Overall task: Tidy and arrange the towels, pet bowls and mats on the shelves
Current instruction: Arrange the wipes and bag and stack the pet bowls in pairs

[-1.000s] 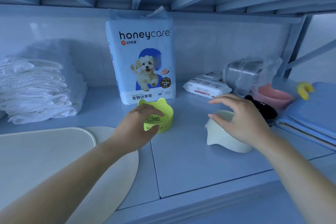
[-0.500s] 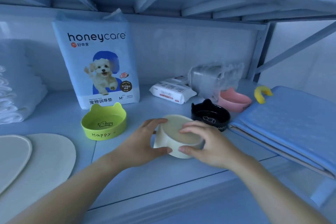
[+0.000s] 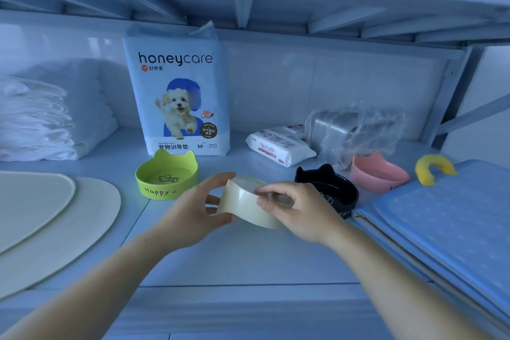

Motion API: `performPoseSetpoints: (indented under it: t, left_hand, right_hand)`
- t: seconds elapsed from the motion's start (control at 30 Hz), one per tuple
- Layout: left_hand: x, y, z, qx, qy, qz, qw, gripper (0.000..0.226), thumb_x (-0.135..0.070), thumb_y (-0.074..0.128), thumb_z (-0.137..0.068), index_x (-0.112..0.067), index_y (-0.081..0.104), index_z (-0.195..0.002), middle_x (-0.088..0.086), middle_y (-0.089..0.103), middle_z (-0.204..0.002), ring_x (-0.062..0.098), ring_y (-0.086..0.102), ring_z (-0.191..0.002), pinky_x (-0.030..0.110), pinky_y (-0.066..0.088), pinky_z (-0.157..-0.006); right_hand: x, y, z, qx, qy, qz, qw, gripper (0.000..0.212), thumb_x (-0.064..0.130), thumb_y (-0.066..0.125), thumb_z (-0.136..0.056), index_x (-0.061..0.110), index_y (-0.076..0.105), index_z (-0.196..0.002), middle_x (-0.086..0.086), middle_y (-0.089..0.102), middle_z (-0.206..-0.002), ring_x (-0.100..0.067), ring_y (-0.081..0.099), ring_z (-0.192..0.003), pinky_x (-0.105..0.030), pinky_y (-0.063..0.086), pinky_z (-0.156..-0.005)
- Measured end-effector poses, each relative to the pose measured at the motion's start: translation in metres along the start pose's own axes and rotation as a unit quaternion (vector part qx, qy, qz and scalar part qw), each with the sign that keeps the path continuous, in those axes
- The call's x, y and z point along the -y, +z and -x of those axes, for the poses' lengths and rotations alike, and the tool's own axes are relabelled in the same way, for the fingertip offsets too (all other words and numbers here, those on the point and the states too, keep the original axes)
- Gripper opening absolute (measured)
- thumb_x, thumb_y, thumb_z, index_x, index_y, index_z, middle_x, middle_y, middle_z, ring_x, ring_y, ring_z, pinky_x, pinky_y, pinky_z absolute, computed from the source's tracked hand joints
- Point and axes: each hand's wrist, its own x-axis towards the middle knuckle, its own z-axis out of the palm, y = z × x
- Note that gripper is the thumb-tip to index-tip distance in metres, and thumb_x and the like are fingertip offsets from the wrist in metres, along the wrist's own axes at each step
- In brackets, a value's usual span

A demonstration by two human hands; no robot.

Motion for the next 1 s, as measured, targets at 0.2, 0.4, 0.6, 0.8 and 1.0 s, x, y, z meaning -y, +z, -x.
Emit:
performPoseSetpoints:
  t: [0.2,0.4,0.6,0.8,1.0]
  left_hand:
    - [-0.032,-0.009,-0.005,-0.103,0.019,-0.054,0.993,0.039,-0.024,0.071,-0.080,-0.053,0.057,-0.101,-0.025,0.060,-0.094,-0.004,0.057,-0.083,0.009,0.044,-0.063]
    - [-0.054,0.005,-0.027,-0.162,0.062,-0.147,0.974,0.023,-0.033,0.066,-0.082,-0.053,0.066,-0.094,-0.033,0.062,-0.092,-0.001,0.060,-0.080,0.020,0.049,-0.077]
    - [-0.054,0.017,-0.044,-0.174,0.072,-0.235,0.954,0.022,-0.038,0.060,-0.086,-0.047,0.065,-0.105,-0.016,0.066,-0.106,0.007,0.058,-0.082,0.029,0.049,-0.076]
    - [-0.032,0.006,-0.042,-0.132,0.027,-0.241,0.961,0.045,-0.024,0.057,-0.089,-0.034,0.046,-0.131,-0.009,0.057,-0.122,0.014,0.055,-0.109,0.026,0.044,-0.086]
    - [0.001,0.016,-0.034,-0.068,-0.082,-0.108,0.988,0.057,-0.012,0.053,-0.088,-0.038,0.035,-0.136,0.004,0.059,-0.101,0.024,0.062,-0.086,0.027,0.052,-0.065]
  right_hand:
    - [-0.001,-0.013,-0.011,0.010,0.027,-0.169,0.985,0.019,0.038,0.058,-0.088,0.026,0.070,-0.096,0.013,0.071,-0.097,-0.001,0.063,-0.090,-0.014,0.045,-0.077]
    - [-0.005,-0.024,-0.005,-0.042,0.017,-0.183,0.982,0.015,0.034,0.068,-0.081,0.031,0.067,-0.095,0.019,0.070,-0.094,-0.001,0.065,-0.091,-0.017,0.049,-0.079]
    - [-0.006,-0.035,-0.003,-0.073,0.052,-0.176,0.980,0.036,0.027,0.074,-0.075,0.022,0.066,-0.110,0.016,0.068,-0.102,-0.004,0.067,-0.086,-0.024,0.055,-0.081]
    - [-0.005,-0.032,-0.011,-0.086,0.060,-0.176,0.979,0.025,0.026,0.072,-0.078,0.030,0.065,-0.102,0.018,0.069,-0.096,-0.002,0.068,-0.082,-0.035,0.055,-0.086]
    - [-0.005,-0.028,-0.020,-0.090,0.062,-0.183,0.977,0.016,0.029,0.069,-0.081,0.036,0.066,-0.095,0.021,0.069,-0.095,0.006,0.065,-0.085,-0.031,0.052,-0.090]
